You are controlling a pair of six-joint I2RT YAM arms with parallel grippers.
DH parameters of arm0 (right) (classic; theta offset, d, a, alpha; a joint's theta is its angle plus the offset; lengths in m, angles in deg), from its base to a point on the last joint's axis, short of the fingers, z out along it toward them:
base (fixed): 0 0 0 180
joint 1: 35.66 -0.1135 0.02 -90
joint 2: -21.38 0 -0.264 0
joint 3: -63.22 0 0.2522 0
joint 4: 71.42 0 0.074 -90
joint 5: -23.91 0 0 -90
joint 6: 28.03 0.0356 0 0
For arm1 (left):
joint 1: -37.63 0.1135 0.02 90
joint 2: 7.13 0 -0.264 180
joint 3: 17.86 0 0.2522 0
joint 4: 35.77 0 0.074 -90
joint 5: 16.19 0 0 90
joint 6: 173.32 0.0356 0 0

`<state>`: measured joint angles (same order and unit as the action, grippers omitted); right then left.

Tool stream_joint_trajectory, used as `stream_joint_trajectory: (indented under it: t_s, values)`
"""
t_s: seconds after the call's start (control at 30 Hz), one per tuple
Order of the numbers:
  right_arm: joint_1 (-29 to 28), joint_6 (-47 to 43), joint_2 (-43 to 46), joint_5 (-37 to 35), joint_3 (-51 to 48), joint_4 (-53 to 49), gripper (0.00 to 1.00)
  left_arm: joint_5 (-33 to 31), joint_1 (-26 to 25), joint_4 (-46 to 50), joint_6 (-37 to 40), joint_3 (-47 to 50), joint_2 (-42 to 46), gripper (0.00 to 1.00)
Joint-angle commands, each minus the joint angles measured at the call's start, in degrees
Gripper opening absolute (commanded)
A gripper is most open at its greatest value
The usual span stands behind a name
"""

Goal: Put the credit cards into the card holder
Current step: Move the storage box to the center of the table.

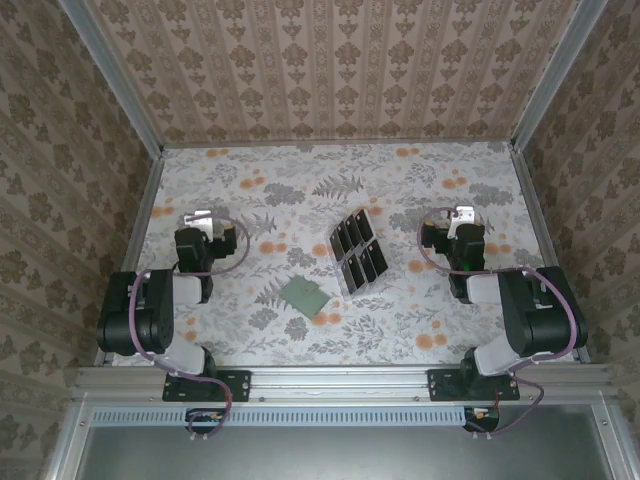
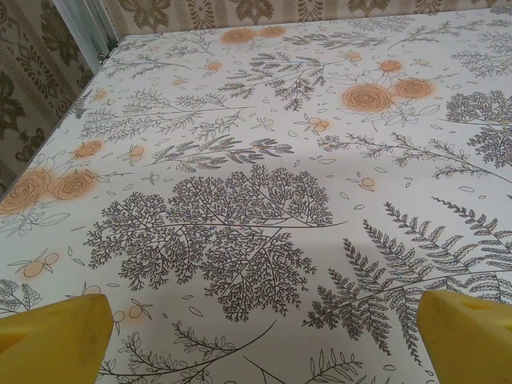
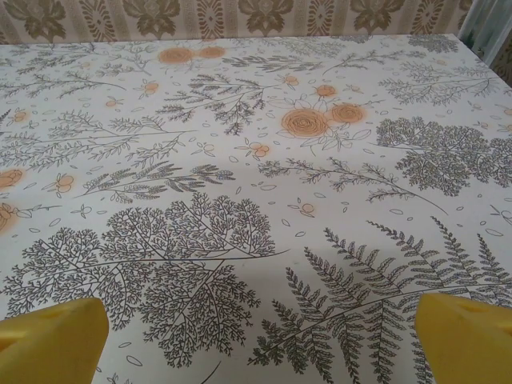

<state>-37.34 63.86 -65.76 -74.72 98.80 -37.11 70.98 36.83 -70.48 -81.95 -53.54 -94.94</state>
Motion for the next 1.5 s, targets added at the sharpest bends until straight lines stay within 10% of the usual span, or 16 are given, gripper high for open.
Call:
stream_joint_trajectory:
  t_s: [0.0,1.17,1.47]
  values:
    - [-0.3,0.9,-0.5,-0.7,1.0,1.9,1.00,-0.2,-0.4,-1.6,1.4,-1.2,-0.8,1.00]
    - [0.4,1.1,-0.3,0.9,0.9,2.1,1.00,-0.4,-0.6,-1.7,1.4,-1.1,-0.7,1.00]
    - [0.5,7.6,17.8,-1.8,12.1,-26.7,1.00,-7.3,-1.8,11.2,0.6,-6.2,4.6,1.00]
